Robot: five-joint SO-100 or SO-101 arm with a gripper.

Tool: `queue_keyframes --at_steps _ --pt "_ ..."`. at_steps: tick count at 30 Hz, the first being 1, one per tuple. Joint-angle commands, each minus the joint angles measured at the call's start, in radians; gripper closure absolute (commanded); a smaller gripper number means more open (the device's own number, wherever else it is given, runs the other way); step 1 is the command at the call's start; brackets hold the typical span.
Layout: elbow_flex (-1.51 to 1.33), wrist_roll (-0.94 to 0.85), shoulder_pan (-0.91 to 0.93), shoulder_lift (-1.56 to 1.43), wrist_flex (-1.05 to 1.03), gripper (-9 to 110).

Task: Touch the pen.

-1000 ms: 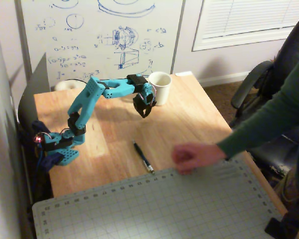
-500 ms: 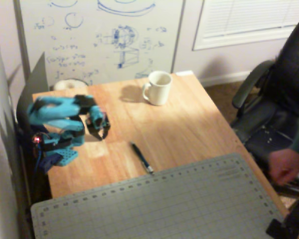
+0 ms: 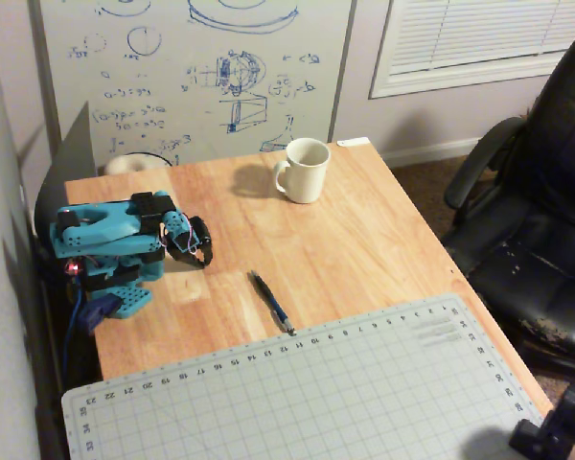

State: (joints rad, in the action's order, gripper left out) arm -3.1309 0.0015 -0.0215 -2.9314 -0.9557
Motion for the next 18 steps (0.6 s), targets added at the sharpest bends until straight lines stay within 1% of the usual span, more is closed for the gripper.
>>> queue_keyframes --at_steps 1,18 --pt "-0.008 -0.008 0.002 -0.002 -0.003 101" --pt "-0.008 0.002 0.008 0.000 -0.003 101"
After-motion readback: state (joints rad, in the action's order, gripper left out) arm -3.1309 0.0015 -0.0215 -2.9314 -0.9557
